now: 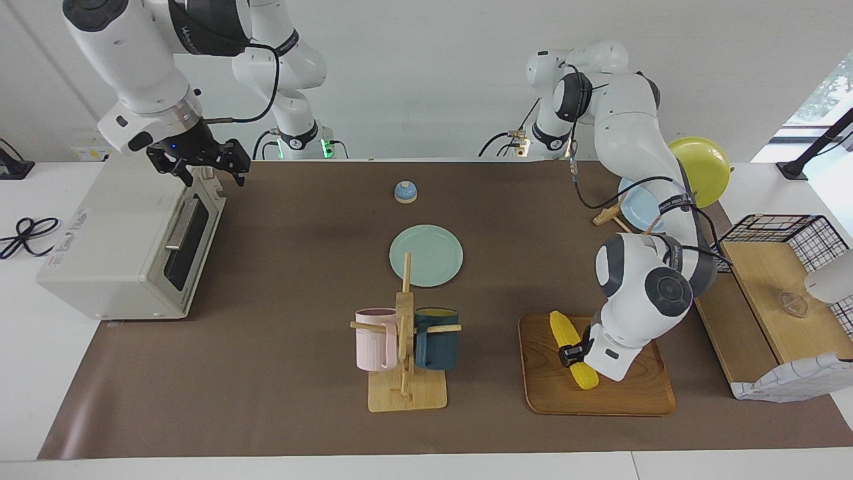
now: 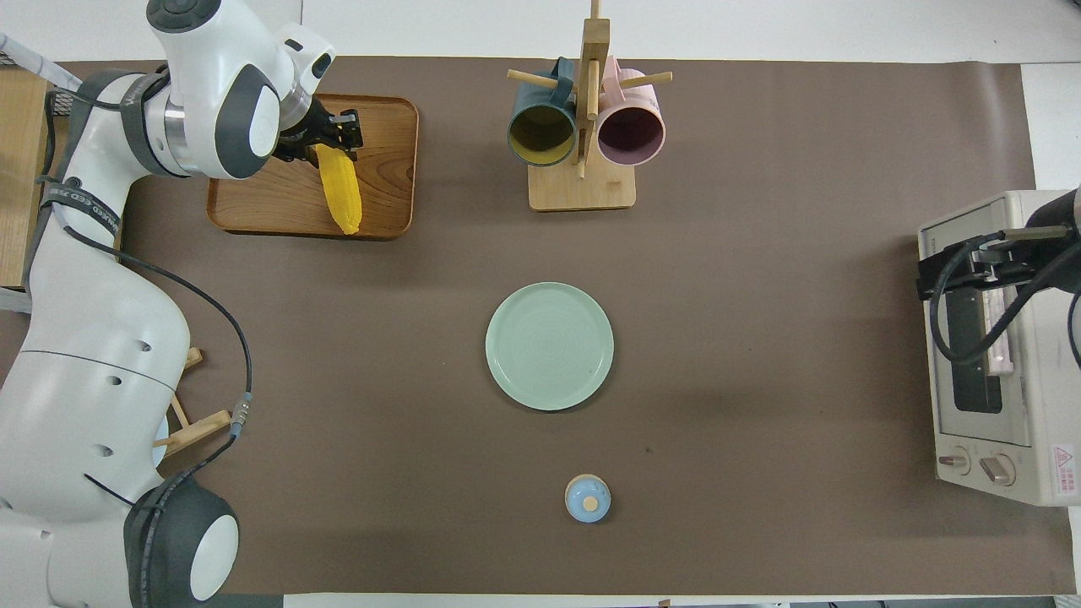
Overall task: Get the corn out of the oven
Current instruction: 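Lower the corn onto the wooden tray with the left gripper, then open the left gripper and withdraw it from the corn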
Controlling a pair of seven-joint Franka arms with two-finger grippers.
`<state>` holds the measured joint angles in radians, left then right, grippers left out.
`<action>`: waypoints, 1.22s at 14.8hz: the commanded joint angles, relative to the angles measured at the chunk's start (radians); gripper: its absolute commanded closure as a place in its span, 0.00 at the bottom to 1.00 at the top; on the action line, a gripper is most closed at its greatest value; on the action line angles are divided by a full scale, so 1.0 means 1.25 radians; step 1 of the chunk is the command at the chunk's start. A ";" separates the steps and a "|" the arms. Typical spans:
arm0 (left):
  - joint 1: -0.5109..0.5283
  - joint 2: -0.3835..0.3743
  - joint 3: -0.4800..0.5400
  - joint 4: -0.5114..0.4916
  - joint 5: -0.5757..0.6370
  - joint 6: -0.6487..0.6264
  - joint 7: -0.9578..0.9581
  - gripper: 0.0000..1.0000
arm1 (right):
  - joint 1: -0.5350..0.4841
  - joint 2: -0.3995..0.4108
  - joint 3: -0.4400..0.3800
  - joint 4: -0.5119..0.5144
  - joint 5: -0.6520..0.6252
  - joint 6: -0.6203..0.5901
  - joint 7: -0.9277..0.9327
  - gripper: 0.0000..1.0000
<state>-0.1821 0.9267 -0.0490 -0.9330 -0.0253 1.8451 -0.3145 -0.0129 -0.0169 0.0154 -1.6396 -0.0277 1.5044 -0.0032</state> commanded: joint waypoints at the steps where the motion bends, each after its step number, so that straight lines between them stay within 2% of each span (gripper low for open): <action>1: 0.003 0.023 -0.001 0.040 0.019 0.005 0.010 1.00 | -0.003 -0.004 -0.011 -0.012 -0.004 0.006 0.007 0.00; 4: -0.014 0.013 0.026 0.036 0.023 0.006 0.010 1.00 | -0.003 -0.010 -0.011 -0.012 0.000 0.003 0.007 0.00; 5: -0.014 0.006 0.023 0.035 0.022 0.006 0.010 0.45 | -0.003 -0.011 -0.011 -0.012 0.000 0.005 0.007 0.00; 6: -0.015 -0.007 0.022 0.031 0.019 0.005 0.010 0.00 | -0.003 -0.011 -0.011 -0.011 0.000 0.005 0.007 0.00; 9: -0.005 -0.059 0.016 -0.012 0.012 -0.002 0.012 0.00 | -0.030 -0.013 -0.012 -0.004 0.003 0.004 0.001 0.00; 14: -0.008 -0.104 0.021 -0.023 -0.029 -0.032 0.010 0.00 | -0.046 -0.022 -0.006 -0.003 0.004 -0.012 0.005 0.00; 15: -0.007 -0.140 0.021 -0.042 -0.028 -0.040 0.011 0.00 | -0.045 -0.022 -0.005 -0.001 0.003 -0.011 0.004 0.00; 18: 0.008 -0.338 0.022 -0.232 -0.026 -0.077 0.010 0.00 | -0.045 -0.022 -0.004 -0.001 0.004 -0.009 0.001 0.00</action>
<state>-0.1832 0.7300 -0.0311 -0.9777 -0.0418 1.7688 -0.3098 -0.0616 -0.0316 0.0025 -1.6357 -0.0266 1.5018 -0.0032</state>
